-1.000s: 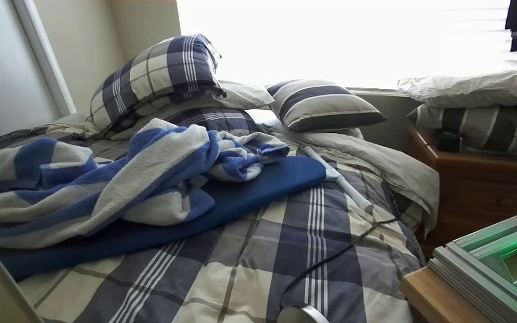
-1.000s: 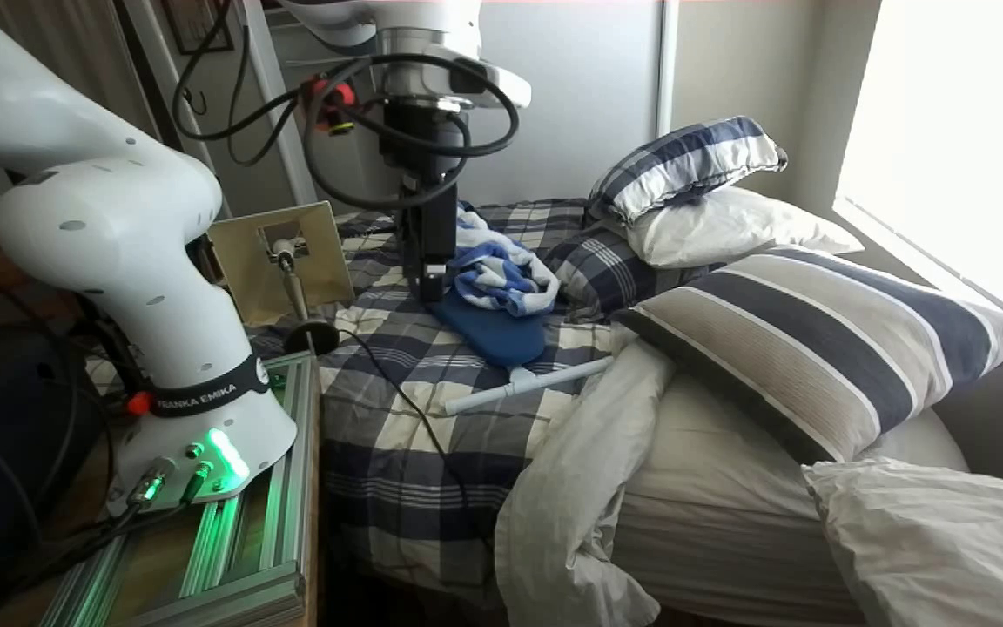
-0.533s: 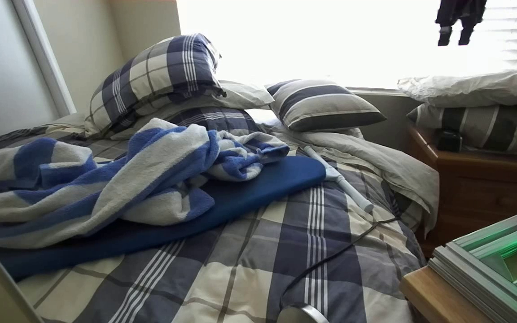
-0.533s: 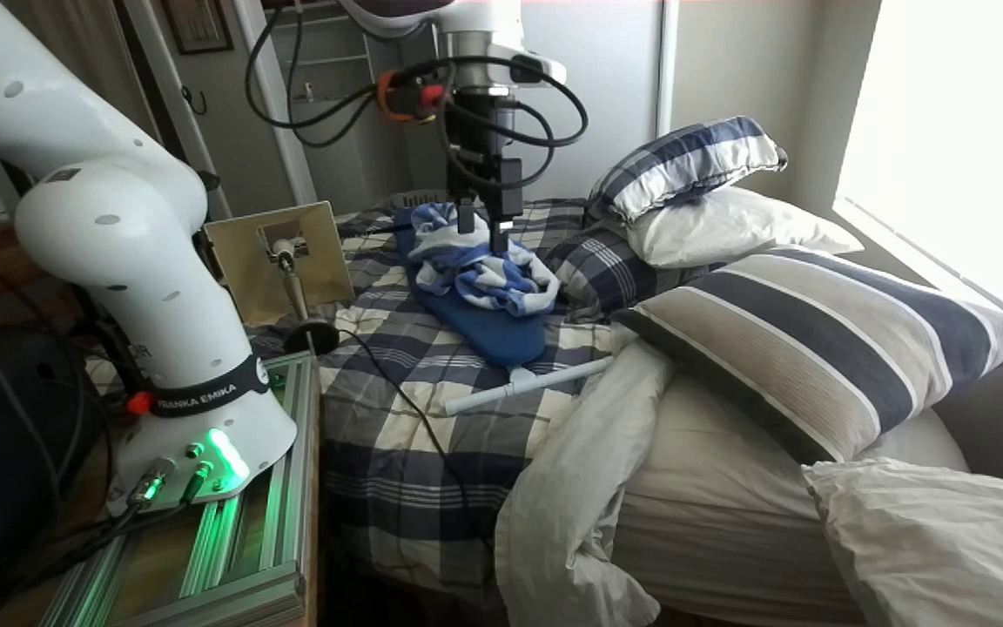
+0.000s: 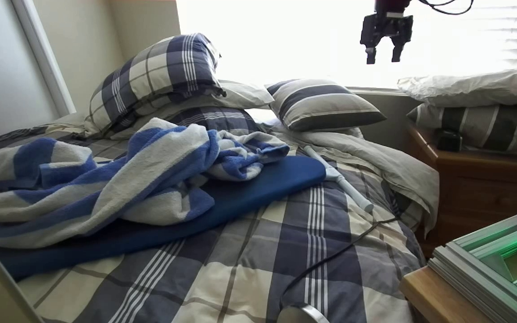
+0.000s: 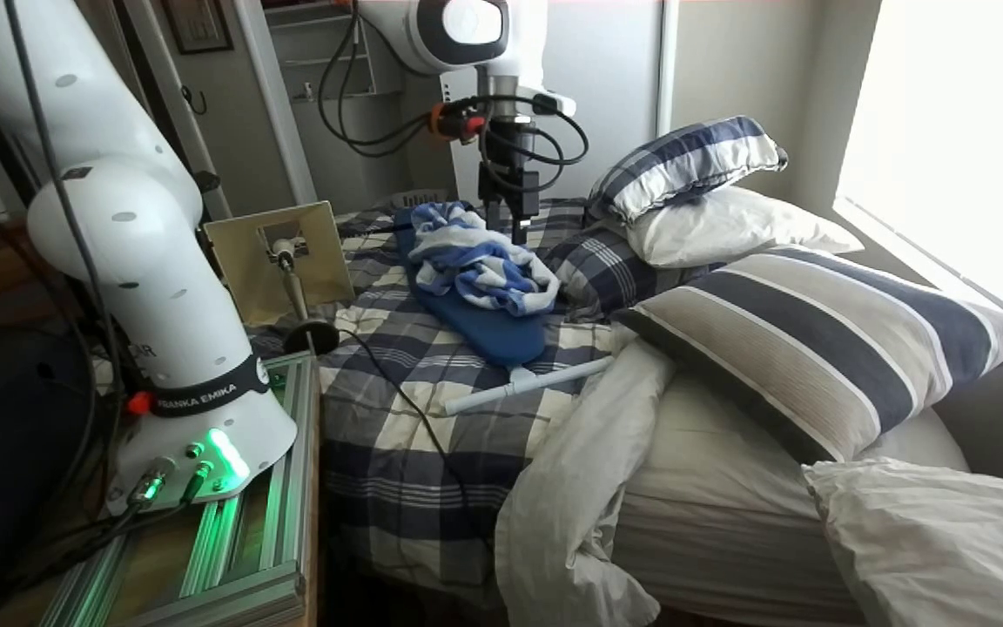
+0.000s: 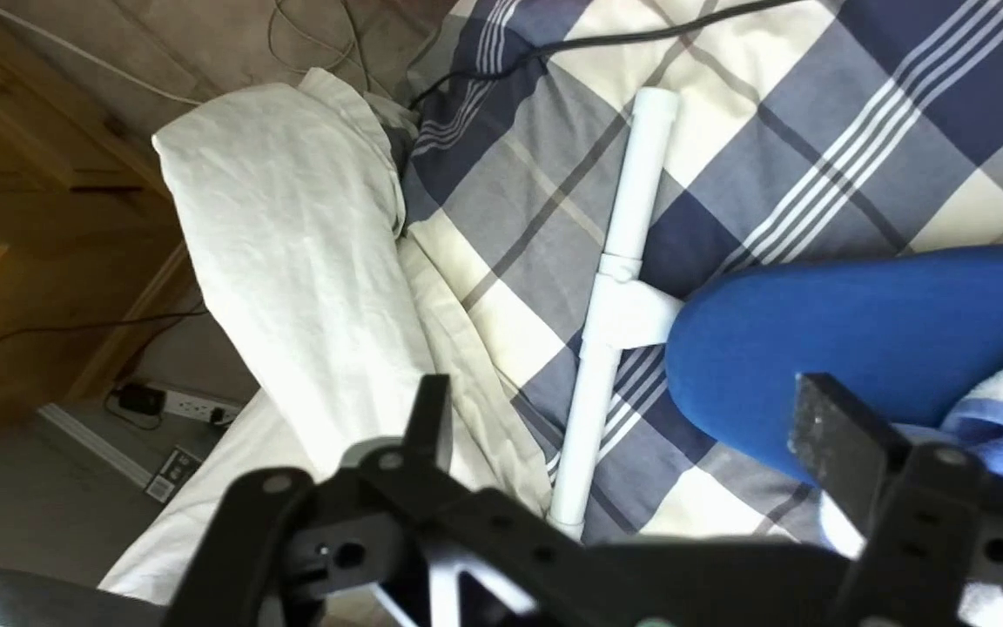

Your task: Pull the striped towel to the right

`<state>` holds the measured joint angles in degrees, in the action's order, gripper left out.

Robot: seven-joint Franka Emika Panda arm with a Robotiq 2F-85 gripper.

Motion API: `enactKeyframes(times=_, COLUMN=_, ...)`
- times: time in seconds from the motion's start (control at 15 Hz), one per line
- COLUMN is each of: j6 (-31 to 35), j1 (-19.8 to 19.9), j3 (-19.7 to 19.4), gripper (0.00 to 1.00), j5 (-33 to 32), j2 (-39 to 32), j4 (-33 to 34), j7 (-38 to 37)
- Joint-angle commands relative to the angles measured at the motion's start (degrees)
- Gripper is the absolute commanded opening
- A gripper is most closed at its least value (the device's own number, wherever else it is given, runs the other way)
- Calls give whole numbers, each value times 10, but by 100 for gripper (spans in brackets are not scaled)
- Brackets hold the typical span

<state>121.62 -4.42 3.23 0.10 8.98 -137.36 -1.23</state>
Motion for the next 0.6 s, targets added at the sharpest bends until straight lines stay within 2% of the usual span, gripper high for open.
enactKeyframes(times=0.0, j6=-12, j1=-12, j3=23, gripper=100, j5=-15, j2=-56, j4=55, j7=5)
enactKeyframes(times=0.07, j6=-1, j1=-5, j3=18, gripper=100, j5=-3, j2=-26, j4=22, j7=-5)
enactKeyframes(times=0.53, j6=-1, j1=-6, j3=20, gripper=100, j5=-3, j2=-34, j4=26, j7=-7)
